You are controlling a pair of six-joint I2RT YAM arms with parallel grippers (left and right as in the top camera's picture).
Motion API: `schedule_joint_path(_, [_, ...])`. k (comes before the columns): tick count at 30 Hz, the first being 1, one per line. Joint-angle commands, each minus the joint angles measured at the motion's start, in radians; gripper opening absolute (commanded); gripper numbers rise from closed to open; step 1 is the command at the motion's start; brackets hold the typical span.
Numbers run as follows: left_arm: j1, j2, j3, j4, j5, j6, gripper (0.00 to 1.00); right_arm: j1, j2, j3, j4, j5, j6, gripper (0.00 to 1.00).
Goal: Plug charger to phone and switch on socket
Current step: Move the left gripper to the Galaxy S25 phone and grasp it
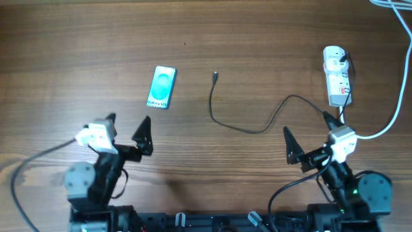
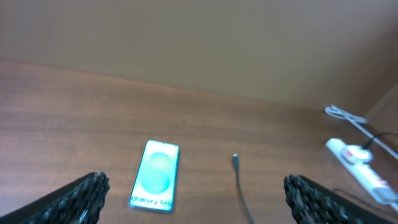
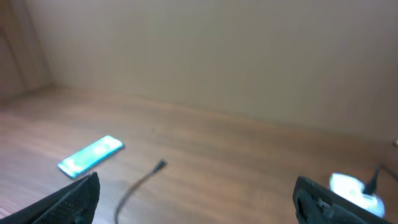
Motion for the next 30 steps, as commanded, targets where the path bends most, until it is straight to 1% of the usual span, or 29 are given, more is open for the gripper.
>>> schedule_joint_path(1, [0.003,0.172,0.248,-0.125,0.070,0.064,1.00,0.000,0.138,0.203,-0.119,-0.044,0.008,1.00])
schedule_joint_path(2, [0.003,0.227,0.312,-0.171,0.070,0.065,1.00,0.000,0.195,0.276,-0.177,-0.055,0.008,1.00])
schedule_joint_path(3, [0.002,0.333,0.443,-0.266,0.071,0.075,1.00,0.000,0.281,0.384,-0.263,-0.078,0.007,1.00])
schedule_joint_path(5, [-0.005,0.449,0.590,-0.377,0.074,0.101,1.00,0.000,0.377,0.497,-0.362,-0.097,0.008,1.00])
schedule_joint_path(6, [-0.016,0.514,0.677,-0.447,0.073,0.118,1.00,0.000,0.453,0.590,-0.454,-0.106,0.007,1.00])
schedule_joint_path(8, [-0.047,0.634,0.835,-0.567,0.061,0.140,1.00,0.000,0.561,0.714,-0.582,-0.106,0.006,1.00])
schedule_joint_path(11, [-0.131,0.858,1.108,-0.781,-0.032,0.142,1.00,0.000,0.722,0.889,-0.767,-0.106,0.006,1.00])
schedule_joint_path(12, [-0.176,0.972,1.226,-0.878,-0.093,0.142,1.00,0.000,0.789,0.942,-0.828,-0.106,0.006,1.00])
schedule_joint_path(14, [-0.210,1.097,1.331,-0.965,-0.143,0.142,1.00,0.000,0.857,0.975,-0.878,-0.108,0.008,1.00])
schedule_joint_path(18, [-0.212,1.262,1.361,-1.000,-0.130,0.138,1.00,0.000,0.968,0.978,-0.894,-0.138,0.011,1.00])
schedule_joint_path(19, [-0.212,1.304,1.361,-1.000,-0.130,0.138,1.00,0.000,1.003,0.978,-0.879,-0.137,0.048,1.00])
schedule_joint_path(21, [-0.213,1.342,1.361,-1.001,-0.130,0.138,1.00,0.000,1.046,0.978,-0.880,-0.141,0.097,1.00])
schedule_joint_path(24, [-0.214,1.392,1.354,-0.975,-0.126,0.138,1.00,0.000,1.098,0.978,-0.887,-0.141,0.080,1.00])
schedule_joint_path(26, [-0.216,1.449,1.353,-0.960,-0.166,0.138,0.96,0.000,1.116,0.978,-0.887,-0.141,0.083,1.00])
schedule_joint_path(30, [-0.216,1.575,1.352,-0.959,-0.260,0.130,0.92,0.000,1.119,0.978,-0.887,-0.140,0.083,1.00])
